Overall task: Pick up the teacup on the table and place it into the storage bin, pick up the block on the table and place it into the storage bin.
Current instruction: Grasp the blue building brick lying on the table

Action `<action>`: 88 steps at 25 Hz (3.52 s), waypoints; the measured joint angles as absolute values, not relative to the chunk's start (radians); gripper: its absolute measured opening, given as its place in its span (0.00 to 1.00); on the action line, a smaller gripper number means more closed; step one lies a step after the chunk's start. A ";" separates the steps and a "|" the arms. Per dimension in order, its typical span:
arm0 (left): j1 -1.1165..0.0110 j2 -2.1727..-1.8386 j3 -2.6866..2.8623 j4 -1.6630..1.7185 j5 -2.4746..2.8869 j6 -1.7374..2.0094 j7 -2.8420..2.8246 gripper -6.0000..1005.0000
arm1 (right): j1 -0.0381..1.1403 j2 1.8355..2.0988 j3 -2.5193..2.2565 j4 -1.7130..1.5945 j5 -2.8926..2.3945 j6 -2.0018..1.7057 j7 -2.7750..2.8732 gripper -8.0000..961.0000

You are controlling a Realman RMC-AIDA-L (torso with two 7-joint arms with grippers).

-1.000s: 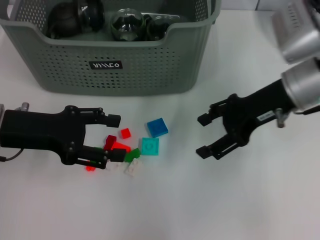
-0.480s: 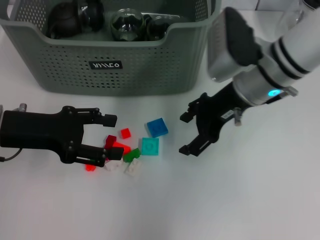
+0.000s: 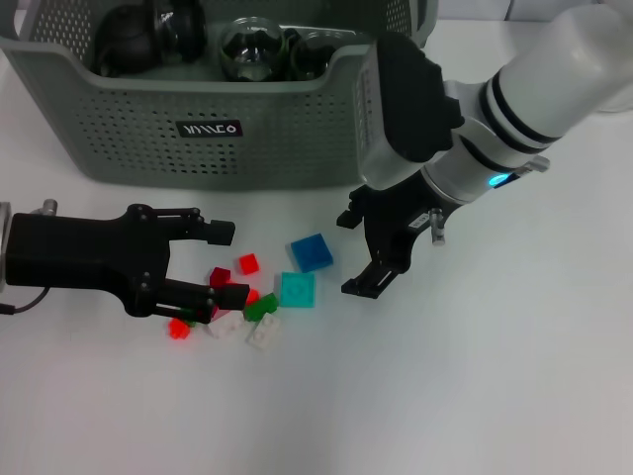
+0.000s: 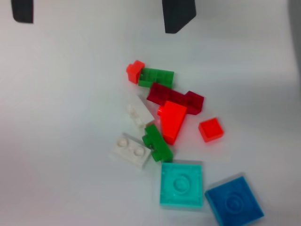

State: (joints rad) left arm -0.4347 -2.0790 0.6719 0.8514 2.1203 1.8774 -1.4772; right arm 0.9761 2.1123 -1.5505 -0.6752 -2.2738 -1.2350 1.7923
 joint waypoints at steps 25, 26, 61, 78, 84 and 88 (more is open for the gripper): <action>-0.443 -2.089 0.667 0.851 2.115 1.867 -1.513 0.87 | 1.011 2.114 -1.751 -0.691 -2.221 -1.080 1.741 0.97; -0.443 -2.090 0.667 0.851 2.115 1.866 -1.513 0.87 | 1.012 2.114 -1.751 -0.682 -2.212 -1.070 1.735 0.97; -0.442 -2.092 0.667 0.850 2.119 1.861 -1.513 0.87 | 1.024 2.120 -1.778 -0.569 -2.083 -0.972 1.680 0.60; -0.445 -2.092 0.667 0.840 2.121 1.853 -1.513 0.87 | 1.027 2.121 -1.778 -0.512 -2.026 -0.930 1.650 0.60; -0.445 -2.092 0.667 0.839 2.121 1.853 -1.512 0.87 | 1.030 2.120 -1.778 -0.502 -2.014 -0.928 1.640 0.60; -0.445 -2.092 0.667 0.839 2.120 1.853 -1.513 0.87 | 1.029 2.120 -1.778 -0.502 -2.014 -0.926 1.640 0.60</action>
State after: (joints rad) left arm -0.4449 -2.0924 0.6673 0.8390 2.1196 1.8530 -1.5125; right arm 1.0295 2.1199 -1.7778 -0.5016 -2.0140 -0.9255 1.6398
